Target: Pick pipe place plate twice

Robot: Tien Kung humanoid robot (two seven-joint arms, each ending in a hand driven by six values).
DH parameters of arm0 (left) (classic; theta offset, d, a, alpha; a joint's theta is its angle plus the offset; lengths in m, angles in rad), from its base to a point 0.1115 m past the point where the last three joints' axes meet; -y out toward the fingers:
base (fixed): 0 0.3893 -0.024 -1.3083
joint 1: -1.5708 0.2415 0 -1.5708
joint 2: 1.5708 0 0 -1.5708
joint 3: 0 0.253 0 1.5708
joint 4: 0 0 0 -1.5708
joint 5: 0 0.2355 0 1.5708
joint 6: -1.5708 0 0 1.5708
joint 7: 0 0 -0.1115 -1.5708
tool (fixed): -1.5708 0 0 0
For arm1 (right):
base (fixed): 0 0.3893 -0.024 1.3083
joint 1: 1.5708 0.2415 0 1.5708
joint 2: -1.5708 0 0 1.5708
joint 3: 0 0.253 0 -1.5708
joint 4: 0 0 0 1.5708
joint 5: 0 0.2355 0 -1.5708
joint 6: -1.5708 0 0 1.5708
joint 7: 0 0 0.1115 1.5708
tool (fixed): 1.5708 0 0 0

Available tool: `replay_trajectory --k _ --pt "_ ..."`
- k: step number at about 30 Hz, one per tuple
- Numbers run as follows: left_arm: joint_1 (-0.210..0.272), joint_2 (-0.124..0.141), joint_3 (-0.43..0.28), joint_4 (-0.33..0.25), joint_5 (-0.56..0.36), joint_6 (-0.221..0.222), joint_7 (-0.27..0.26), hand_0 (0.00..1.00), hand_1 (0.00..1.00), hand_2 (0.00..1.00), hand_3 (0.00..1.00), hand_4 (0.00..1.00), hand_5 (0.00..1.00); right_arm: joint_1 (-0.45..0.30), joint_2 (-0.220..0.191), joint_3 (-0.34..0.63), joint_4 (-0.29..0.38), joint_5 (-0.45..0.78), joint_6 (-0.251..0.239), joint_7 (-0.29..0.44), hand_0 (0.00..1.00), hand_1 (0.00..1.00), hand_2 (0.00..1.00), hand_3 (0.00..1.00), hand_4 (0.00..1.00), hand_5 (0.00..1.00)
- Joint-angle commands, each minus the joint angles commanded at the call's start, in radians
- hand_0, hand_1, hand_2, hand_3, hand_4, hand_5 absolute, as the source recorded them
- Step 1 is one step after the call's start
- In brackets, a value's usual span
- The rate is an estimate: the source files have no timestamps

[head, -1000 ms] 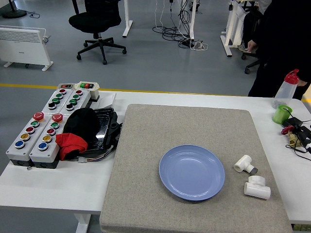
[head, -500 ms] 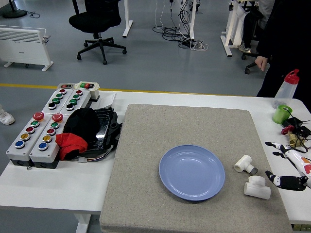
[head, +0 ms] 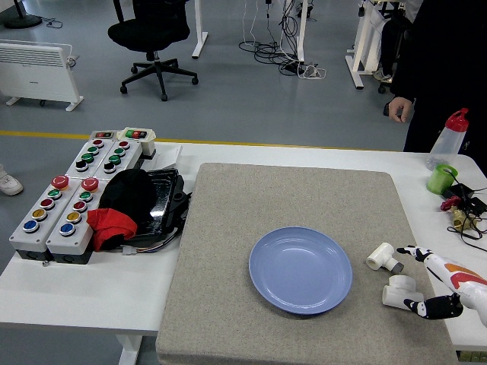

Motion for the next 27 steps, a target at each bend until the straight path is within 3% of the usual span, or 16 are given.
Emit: replay_trajectory --k 19,20,25,26,27 --pt "0.004 -0.002 -0.003 0.000 0.009 0.002 0.006 0.722 0.764 0.730 0.689 0.426 0.998 0.030 0.015 -0.086 -0.077 -0.111 -0.014 -0.053 0.931 0.852 0.938 0.929 0.793 0.267" --pt "0.005 -0.002 -0.004 0.000 0.010 0.002 0.006 0.722 0.765 0.730 0.689 0.426 0.998 0.031 0.017 -0.089 -0.080 -0.112 -0.016 -0.057 0.825 0.768 0.801 0.847 0.762 0.232" --pt "0.009 -0.002 -0.007 0.000 0.017 0.002 0.009 0.722 0.765 0.730 0.689 0.426 0.998 0.034 0.019 -0.100 -0.092 -0.111 -0.028 -0.063 0.825 0.768 0.801 0.847 0.762 0.232" --pt "0.010 -0.002 -0.008 0.000 0.019 0.002 0.010 0.722 0.765 0.730 0.689 0.426 0.998 0.035 0.020 -0.102 -0.095 -0.110 -0.032 -0.064 0.752 0.713 0.686 0.785 0.716 0.201" --pt "0.011 -0.002 -0.008 0.000 0.019 0.002 0.010 0.722 0.765 0.730 0.689 0.426 0.998 0.036 0.020 -0.103 -0.096 -0.110 -0.034 -0.064 0.752 0.713 0.686 0.785 0.716 0.201"
